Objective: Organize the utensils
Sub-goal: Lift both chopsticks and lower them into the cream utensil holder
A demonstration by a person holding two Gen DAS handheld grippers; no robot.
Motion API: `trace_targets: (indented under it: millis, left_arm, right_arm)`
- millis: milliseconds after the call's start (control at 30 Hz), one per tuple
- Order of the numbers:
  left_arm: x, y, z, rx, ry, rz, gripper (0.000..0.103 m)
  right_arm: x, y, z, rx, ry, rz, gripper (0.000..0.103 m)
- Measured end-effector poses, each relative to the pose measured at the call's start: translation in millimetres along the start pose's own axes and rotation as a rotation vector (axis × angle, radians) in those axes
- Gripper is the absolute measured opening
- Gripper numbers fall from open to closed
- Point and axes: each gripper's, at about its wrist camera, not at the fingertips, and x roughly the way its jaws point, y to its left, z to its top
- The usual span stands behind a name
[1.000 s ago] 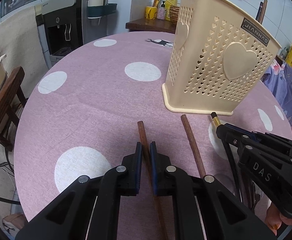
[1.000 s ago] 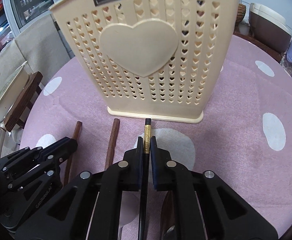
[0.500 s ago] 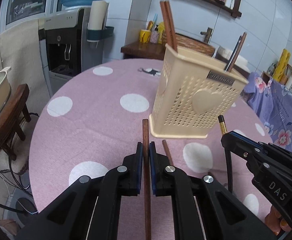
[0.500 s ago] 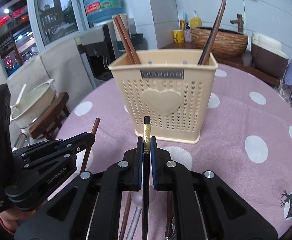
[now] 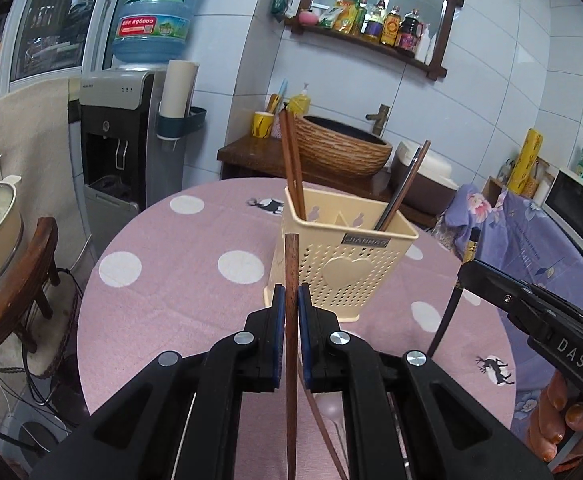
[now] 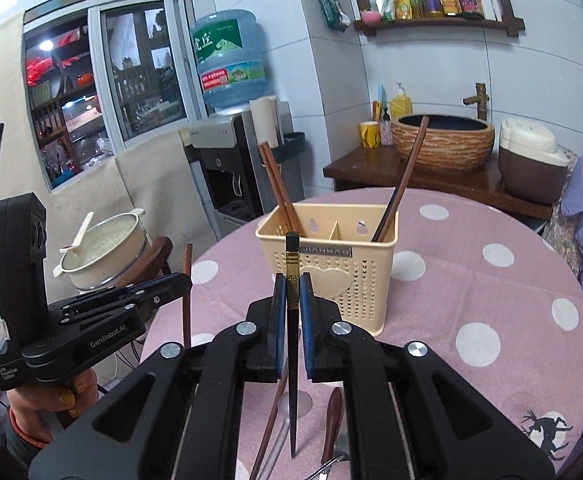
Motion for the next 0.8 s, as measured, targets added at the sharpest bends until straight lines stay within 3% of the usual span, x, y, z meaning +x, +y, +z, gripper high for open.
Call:
trace_targets:
  millis: [800]
  left_arm:
    - [-24.2, -6.3, 14.9, 0.014, -0.057, -0.031, 0.008]
  right_arm:
    - [-11.2, 6.7, 13.1, -0.021, -0.018, 0.030, 0.008]
